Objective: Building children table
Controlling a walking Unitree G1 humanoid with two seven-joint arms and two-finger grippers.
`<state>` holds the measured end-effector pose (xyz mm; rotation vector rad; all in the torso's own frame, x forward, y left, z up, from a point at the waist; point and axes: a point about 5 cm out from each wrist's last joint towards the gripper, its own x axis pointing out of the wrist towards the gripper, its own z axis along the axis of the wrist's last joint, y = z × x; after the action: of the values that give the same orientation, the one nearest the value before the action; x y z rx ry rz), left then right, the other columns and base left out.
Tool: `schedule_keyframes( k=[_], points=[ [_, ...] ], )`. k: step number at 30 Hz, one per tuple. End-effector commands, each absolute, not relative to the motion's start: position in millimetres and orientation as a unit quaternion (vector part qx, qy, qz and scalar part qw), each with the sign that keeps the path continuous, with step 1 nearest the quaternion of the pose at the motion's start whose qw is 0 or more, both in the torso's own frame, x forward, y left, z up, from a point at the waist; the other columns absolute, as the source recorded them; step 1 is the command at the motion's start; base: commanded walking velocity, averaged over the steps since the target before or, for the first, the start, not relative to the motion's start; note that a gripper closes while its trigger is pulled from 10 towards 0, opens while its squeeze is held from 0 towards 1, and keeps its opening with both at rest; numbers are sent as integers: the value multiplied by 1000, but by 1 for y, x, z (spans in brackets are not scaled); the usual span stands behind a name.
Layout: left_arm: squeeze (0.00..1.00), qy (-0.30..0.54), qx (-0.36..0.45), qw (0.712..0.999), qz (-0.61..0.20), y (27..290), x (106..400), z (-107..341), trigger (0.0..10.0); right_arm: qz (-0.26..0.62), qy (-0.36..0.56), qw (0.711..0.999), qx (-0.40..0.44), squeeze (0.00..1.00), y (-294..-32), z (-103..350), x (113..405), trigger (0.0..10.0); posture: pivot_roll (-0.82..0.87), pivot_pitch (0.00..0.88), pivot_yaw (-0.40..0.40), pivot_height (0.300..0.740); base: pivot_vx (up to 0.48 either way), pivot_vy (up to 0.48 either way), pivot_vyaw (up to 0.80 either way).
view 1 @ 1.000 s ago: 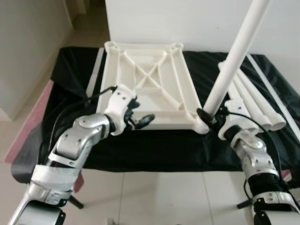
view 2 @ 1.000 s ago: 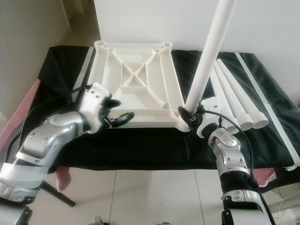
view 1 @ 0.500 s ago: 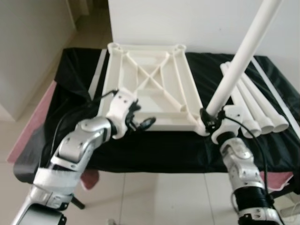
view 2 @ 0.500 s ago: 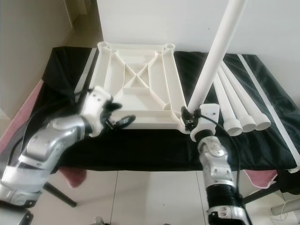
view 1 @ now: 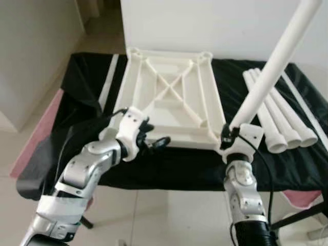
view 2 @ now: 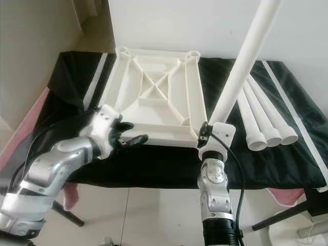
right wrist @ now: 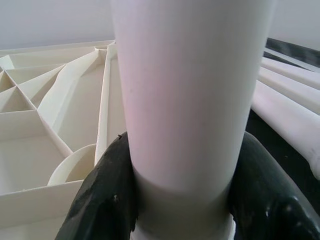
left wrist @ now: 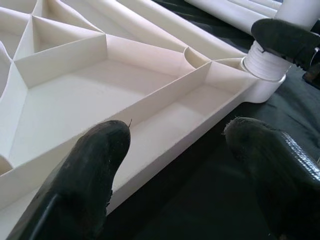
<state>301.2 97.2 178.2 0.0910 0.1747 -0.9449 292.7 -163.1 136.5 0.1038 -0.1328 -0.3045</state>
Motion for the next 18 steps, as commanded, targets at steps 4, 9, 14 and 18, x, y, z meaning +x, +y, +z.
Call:
schedule_keyframes(
  k=[4, 9, 14, 18],
  points=[
    [0, 81, 41, 880, -466, 96, 302, 180, 10000, -192, -20, 980, 58, 0, -172, 119, 284, 10000, -57, 15, 4, 740, 0, 0, 0],
    [0, 79, 43, 881, -465, 95, 303, 182, 10000, -183, -35, 980, 65, 1000, -172, 125, 281, 10000, -63, 11, 19, 740, 0, 0, 0],
    [0, 79, 53, 877, -471, 94, 303, 183, 10000, -149, -58, 985, 70, 1000, -172, 133, 278, 10000, -68, 12, 36, 740, 0, 0, 0],
    [0, 79, 65, 874, -476, 93, 304, 184, 10000, -92, -74, 991, 62, 1000, -178, 139, 278, 10000, -70, 18, 53, 740, 0, 0, 0]
  ],
)
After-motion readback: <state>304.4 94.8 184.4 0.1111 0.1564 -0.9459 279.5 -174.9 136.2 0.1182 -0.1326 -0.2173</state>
